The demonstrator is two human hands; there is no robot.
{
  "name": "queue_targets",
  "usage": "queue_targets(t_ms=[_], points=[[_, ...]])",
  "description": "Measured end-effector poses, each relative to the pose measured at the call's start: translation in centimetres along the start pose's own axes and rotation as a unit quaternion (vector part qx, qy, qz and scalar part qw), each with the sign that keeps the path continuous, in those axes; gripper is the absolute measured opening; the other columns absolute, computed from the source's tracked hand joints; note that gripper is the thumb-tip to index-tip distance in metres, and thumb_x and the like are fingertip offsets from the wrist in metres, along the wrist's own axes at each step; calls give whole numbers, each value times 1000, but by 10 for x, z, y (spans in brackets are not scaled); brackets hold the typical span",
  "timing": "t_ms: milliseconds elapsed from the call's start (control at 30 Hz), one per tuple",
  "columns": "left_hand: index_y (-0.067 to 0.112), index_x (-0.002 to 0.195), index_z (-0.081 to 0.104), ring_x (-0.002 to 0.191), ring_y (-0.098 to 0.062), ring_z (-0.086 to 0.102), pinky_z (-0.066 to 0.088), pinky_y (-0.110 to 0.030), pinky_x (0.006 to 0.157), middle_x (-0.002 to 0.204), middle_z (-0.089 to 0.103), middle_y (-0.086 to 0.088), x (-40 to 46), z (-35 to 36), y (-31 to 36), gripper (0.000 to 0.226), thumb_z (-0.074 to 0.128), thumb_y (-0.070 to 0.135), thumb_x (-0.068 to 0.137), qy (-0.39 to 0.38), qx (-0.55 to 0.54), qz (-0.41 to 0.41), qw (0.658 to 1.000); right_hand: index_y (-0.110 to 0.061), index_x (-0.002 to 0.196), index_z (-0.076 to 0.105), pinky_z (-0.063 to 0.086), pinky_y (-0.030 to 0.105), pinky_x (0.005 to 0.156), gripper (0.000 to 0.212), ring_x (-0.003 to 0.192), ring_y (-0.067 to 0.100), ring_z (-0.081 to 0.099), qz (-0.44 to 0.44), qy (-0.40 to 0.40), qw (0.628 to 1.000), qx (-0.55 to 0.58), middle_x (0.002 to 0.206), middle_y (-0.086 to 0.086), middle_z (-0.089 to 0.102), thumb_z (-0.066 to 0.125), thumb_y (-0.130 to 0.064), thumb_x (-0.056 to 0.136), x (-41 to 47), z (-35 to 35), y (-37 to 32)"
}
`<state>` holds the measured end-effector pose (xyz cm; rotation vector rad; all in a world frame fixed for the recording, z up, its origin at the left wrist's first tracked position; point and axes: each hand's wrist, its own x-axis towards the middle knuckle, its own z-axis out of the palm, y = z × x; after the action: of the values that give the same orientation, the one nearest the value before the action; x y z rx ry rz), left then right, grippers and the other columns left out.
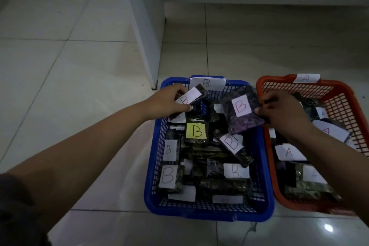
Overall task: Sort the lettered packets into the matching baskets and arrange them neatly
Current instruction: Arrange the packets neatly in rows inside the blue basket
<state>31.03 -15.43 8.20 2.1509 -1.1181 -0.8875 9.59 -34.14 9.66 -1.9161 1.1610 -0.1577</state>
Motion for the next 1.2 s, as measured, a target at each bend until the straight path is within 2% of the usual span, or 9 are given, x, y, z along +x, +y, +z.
queue_targets(t_ms=[133,300,433,500,600,800,1000,1100,1200], points=[[18,125,48,104,-15,54,43,-22,77,121,56,-1,11,8,-2,47,67,30,84,-46,51,-23,997,-13,89,56,40,19,61,13,82,15,57,-54,46,996,-50,87,0,59,66,-8,82,10,26,-3],[18,120,49,93,-11,49,35,-14,63,107,52,4,15,17,-7,42,67,26,84,-41,64,-15,997,-8,91,57,44,29,61,6,75,23,60,-148,21,949,-279,86,8,64,52,-11,90,12,61,0],[20,122,48,100,-13,53,44,-18,72,114,54,2,14,17,-14,45,69,27,82,-48,45,-13,998,-8,98,62,42,30,60,15,77,22,57,-170,10,894,-415,100,11,63,50,-14,91,12,65,4],[22,122,48,105,-14,54,49,-25,81,119,55,1,14,17,-16,47,70,26,81,-54,26,-18,998,-13,113,62,47,33,76,29,100,24,55,-263,-20,887,-379,115,9,59,58,-27,89,17,64,7],[23,123,47,109,-14,54,50,-27,85,123,55,0,14,18,-17,48,70,26,81,-58,12,-20,998,-26,131,52,34,42,107,47,130,25,37,-340,-142,843,-393,142,3,45,61,-37,86,24,63,15],[22,122,51,105,-10,54,42,-16,77,114,56,7,15,10,-15,49,74,25,79,-33,6,-12,999,-23,136,45,41,37,99,48,122,27,43,-285,-144,862,-394,132,8,50,57,-26,90,26,74,21],[24,123,54,104,-11,53,45,-23,85,119,58,2,9,8,-16,59,80,23,71,28,39,14,999,-20,130,53,39,30,101,45,120,22,50,-268,-174,903,-286,131,6,55,63,-22,87,22,62,13],[24,126,53,102,-10,53,43,-21,84,117,58,4,4,4,-14,61,80,23,71,41,36,26,998,-17,124,57,41,24,88,40,105,18,56,-234,-129,935,-232,120,7,59,65,-24,85,12,42,8],[21,121,55,100,-9,54,44,-14,79,112,58,7,1,-2,-10,55,80,22,72,77,-9,22,997,-18,117,59,45,24,80,38,90,12,57,-215,-161,924,-272,108,1,63,66,-35,83,-8,28,8]])
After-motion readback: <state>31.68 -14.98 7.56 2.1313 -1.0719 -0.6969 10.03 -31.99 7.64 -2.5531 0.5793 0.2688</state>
